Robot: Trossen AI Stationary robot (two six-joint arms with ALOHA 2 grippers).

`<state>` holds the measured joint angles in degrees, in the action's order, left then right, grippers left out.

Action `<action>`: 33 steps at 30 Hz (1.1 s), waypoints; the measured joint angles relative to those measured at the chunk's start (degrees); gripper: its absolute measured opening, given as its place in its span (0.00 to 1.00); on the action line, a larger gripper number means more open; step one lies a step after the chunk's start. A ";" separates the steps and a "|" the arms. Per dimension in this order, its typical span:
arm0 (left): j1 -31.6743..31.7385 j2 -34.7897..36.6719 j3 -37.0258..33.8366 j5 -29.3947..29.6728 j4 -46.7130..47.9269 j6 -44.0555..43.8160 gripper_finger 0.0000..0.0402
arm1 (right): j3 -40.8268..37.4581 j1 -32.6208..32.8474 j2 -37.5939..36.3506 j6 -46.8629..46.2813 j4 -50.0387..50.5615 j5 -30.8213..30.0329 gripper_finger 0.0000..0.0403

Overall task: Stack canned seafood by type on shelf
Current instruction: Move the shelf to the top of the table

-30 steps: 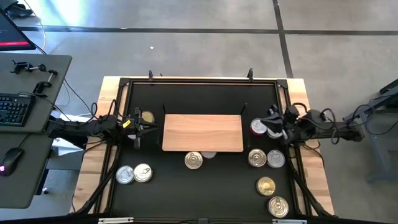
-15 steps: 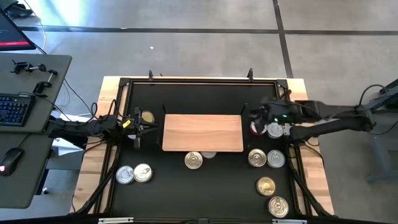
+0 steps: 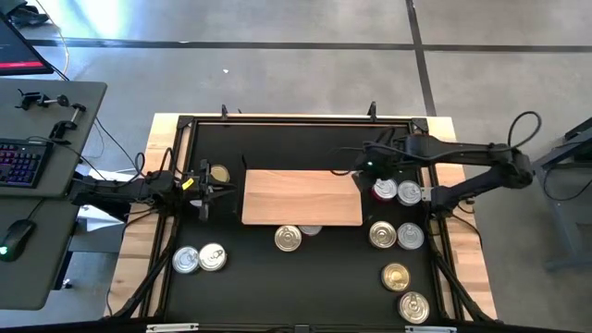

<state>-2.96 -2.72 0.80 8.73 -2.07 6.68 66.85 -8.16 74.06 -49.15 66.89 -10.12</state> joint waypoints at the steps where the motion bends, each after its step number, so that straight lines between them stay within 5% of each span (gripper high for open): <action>1: -0.01 0.00 0.00 0.00 0.00 0.00 0.19 | 0.00 -0.34 0.67 -0.02 -0.32 0.28 0.52; 5: -0.01 0.00 0.00 0.00 0.00 0.00 0.19 | 0.00 -1.53 2.25 -1.24 -1.61 0.51 0.43; 14: -0.01 0.00 0.00 0.00 0.00 -0.59 0.19 | 0.07 -4.62 2.42 -4.83 -5.73 -1.71 0.05; 33: 0.00 0.02 0.00 0.07 -0.81 -0.61 0.19 | -0.17 -19.42 2.47 -0.13 -15.04 -4.20 0.03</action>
<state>-2.96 -2.70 0.80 8.80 -2.87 6.07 66.67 -27.57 76.53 -49.28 51.85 -14.32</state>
